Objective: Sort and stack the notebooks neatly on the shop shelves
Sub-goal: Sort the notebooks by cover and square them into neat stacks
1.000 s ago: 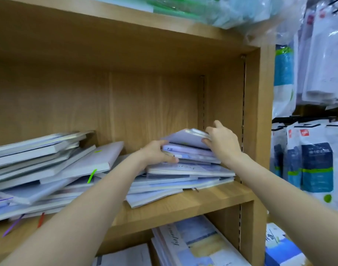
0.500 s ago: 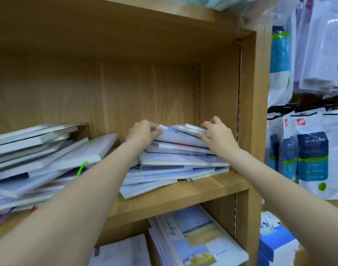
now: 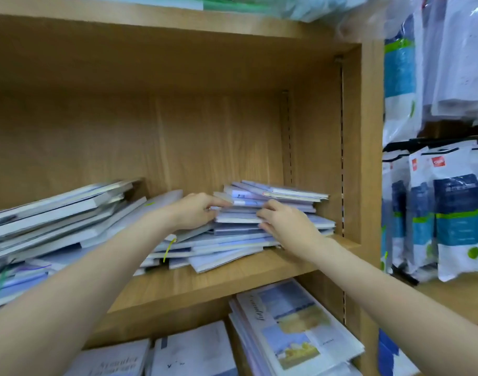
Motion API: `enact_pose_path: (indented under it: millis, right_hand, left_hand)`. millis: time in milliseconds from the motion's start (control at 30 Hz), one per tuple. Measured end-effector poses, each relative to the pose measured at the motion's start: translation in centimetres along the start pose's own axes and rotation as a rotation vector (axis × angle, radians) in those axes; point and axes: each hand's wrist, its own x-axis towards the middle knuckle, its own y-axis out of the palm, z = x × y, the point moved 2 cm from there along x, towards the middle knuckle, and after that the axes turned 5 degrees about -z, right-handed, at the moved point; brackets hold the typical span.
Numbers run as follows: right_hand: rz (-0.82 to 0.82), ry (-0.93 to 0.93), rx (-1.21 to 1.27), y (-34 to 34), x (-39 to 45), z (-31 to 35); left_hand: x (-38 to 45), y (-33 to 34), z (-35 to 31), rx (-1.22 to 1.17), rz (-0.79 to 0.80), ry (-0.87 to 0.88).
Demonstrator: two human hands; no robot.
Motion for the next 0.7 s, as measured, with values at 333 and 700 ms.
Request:
enact_pose_path:
  millis: [333, 700]
  right_hand:
    - [0.108, -0.072, -0.333, -1.3, 1.4, -0.9]
    - [0.022, -0.093, -0.421, -6.6, 1.0, -0.9]
  left_hand:
    - [0.0, 0.7, -0.6, 0.038, 0.083, 0.056]
    - [0.6, -1.1, -0.2, 0.142, 0.245, -0.092]
